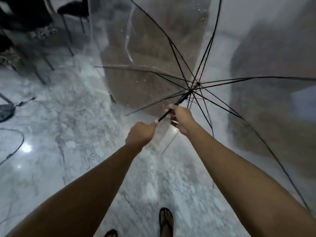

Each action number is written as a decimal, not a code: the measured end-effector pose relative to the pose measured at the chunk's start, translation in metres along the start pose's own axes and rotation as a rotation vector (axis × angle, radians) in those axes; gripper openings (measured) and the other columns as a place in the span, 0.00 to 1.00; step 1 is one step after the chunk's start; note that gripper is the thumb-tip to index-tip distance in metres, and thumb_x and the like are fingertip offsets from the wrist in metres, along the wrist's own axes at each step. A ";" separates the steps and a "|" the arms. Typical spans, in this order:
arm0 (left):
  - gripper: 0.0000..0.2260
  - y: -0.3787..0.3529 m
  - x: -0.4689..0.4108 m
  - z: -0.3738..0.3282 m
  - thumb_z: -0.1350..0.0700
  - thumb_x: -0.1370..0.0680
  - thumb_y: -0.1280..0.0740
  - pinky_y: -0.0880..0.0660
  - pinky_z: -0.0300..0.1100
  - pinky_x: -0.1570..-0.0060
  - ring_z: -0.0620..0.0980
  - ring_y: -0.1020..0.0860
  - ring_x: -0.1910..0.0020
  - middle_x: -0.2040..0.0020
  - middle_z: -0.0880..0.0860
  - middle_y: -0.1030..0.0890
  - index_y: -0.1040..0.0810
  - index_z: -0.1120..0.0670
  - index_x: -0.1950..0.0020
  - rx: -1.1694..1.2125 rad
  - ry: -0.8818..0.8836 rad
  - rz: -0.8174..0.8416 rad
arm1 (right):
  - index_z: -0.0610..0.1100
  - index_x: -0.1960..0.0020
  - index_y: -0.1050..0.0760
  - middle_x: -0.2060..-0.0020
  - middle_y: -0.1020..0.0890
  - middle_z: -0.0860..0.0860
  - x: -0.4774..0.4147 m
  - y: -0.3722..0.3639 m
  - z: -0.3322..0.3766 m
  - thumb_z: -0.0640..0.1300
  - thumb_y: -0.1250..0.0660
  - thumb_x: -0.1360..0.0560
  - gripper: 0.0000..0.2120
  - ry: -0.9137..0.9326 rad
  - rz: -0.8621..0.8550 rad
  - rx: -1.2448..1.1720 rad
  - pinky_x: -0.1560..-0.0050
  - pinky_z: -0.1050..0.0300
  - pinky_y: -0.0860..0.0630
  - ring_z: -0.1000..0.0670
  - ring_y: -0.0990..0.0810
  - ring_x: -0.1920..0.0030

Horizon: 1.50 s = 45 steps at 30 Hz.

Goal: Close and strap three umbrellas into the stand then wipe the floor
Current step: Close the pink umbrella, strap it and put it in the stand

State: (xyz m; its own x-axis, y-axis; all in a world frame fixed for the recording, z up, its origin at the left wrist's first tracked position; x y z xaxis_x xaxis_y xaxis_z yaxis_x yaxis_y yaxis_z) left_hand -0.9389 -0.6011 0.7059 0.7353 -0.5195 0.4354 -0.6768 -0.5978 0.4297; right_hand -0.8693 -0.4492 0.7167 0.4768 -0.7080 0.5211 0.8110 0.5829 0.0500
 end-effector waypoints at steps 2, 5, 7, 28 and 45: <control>0.26 -0.002 0.018 -0.034 0.37 0.21 0.38 0.28 0.46 0.53 0.65 0.21 0.53 0.56 0.63 0.19 0.20 0.60 0.59 -0.001 -0.122 0.095 | 0.46 0.54 0.22 0.58 0.15 0.50 0.031 0.032 0.034 0.44 0.35 0.20 0.06 0.043 -0.072 -0.070 0.62 0.59 0.27 0.51 0.20 0.62; 0.25 -0.007 0.055 -0.079 0.37 0.21 0.37 0.23 0.48 0.51 0.61 0.20 0.52 0.52 0.60 0.17 0.18 0.59 0.54 -0.002 -0.249 0.202 | 0.48 0.57 0.25 0.60 0.17 0.51 0.086 0.083 0.079 0.46 0.38 0.18 0.09 0.143 -0.192 -0.180 0.60 0.58 0.27 0.52 0.20 0.63; 0.22 -0.016 0.078 -0.103 0.38 0.22 0.35 0.34 0.40 0.70 0.54 0.28 0.70 0.67 0.54 0.24 0.25 0.55 0.67 0.052 -0.307 0.293 | 0.47 0.58 0.26 0.62 0.17 0.51 0.128 0.116 0.103 0.49 0.40 0.17 0.13 0.216 -0.296 -0.214 0.61 0.58 0.27 0.52 0.20 0.65; 0.16 -0.189 0.514 -0.148 0.55 0.15 0.44 0.43 0.33 0.78 0.43 0.37 0.82 0.72 0.54 0.30 0.21 0.56 0.56 -0.150 -0.912 1.364 | 0.41 0.48 0.25 0.63 0.21 0.48 0.635 0.391 -0.020 0.40 0.40 0.18 0.06 0.461 -1.359 -0.510 0.69 0.60 0.27 0.51 0.22 0.66; 0.21 -0.349 0.890 -0.038 0.48 0.15 0.45 0.32 0.39 0.70 0.48 0.30 0.73 0.72 0.51 0.28 0.24 0.55 0.63 -0.345 -1.102 1.808 | 0.43 0.54 0.26 0.68 0.24 0.49 0.964 0.574 -0.230 0.48 0.41 0.16 0.12 0.471 -1.783 -0.613 0.72 0.60 0.28 0.49 0.26 0.72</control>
State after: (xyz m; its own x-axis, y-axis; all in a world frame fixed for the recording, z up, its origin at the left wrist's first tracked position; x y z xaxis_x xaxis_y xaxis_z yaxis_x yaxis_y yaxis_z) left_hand -0.0500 -0.8317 0.9732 -0.9270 -0.3733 -0.0357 -0.3641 0.8730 0.3245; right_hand 0.1336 -0.8884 1.0518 -0.9438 -0.3298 -0.0227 0.3299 -0.9348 -0.1316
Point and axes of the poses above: each hand's wrist, its own x-axis away from the middle knuckle, its own y-axis out of the back of the hand, z = x × y, the point moved 3 cm from there along -x, towards the middle knuckle
